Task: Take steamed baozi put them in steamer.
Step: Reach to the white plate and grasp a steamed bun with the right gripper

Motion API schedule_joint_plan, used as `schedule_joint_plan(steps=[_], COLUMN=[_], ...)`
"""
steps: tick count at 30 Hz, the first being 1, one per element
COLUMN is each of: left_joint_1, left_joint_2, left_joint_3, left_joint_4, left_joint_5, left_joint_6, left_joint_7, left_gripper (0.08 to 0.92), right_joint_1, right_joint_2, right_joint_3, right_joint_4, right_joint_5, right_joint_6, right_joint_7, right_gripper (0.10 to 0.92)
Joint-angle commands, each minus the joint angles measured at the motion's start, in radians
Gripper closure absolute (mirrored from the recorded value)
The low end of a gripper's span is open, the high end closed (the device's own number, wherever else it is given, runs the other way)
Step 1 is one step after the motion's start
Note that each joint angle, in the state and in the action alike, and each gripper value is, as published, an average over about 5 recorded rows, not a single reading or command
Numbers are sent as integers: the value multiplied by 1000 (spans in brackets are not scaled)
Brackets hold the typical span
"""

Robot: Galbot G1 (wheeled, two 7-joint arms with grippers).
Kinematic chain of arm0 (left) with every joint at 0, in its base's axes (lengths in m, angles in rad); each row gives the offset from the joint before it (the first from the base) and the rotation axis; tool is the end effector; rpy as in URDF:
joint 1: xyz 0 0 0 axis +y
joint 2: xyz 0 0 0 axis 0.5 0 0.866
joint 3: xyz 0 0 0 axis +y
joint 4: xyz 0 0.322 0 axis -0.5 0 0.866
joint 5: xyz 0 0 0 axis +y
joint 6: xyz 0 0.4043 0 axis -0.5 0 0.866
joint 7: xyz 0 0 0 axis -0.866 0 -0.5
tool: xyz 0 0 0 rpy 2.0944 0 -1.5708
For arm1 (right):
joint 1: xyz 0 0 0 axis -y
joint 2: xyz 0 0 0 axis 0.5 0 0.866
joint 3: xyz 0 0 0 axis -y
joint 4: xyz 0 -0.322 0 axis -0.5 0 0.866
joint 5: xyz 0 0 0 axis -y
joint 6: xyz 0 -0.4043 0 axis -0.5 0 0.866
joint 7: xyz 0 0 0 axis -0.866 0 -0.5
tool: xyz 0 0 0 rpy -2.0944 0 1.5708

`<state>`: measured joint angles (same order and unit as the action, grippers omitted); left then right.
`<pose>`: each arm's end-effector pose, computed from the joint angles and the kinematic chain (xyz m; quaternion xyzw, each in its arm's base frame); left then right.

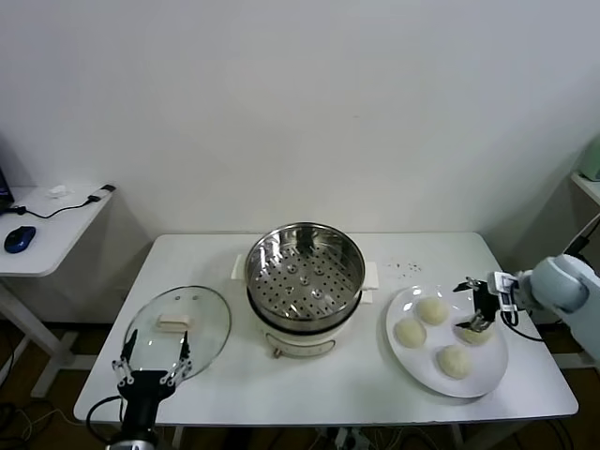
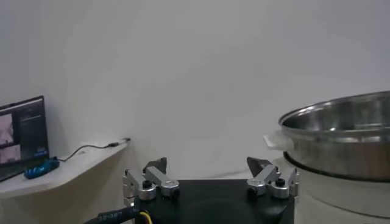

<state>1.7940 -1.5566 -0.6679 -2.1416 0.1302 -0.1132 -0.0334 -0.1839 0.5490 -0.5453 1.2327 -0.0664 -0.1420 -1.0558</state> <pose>0.1772 0.0504 -0.3042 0.0569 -0.9909 -0.1173 0.0324 0.5169 -0.2146 -0.2006 0.4590 -0.6173 0.4975 0.4010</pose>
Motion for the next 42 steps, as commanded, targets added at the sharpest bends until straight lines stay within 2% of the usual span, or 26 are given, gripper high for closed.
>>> schedule_joint_plan(steps=[1,17,30,42], left_joint_1=[2,-13,-21,-21], left_joint_2=[3,6,10,11], left_joint_3=[-10,-22,-33,-32], left_joint_4=[19,52,69,72], left_joint_5=[-10,-14,-14,-11], left_joint_6=[1,5,3,1], left_joint_7=[-2,-2,-2,-2], left_gripper=[177,177,177,177], right_joint_1=[399,294,237,231], right_joint_2=[133,299,322,317], right_joint_3=[-452,-452,-404,-382], right_joint_4=[-208,-318,-368,-350], right_joint_5=[4,38,-60,-34], right_joint_6=[-3,-35,-11,-11], right_joint_7=[-119,-86,-77,-77], right_gripper=[203,203,203,354])
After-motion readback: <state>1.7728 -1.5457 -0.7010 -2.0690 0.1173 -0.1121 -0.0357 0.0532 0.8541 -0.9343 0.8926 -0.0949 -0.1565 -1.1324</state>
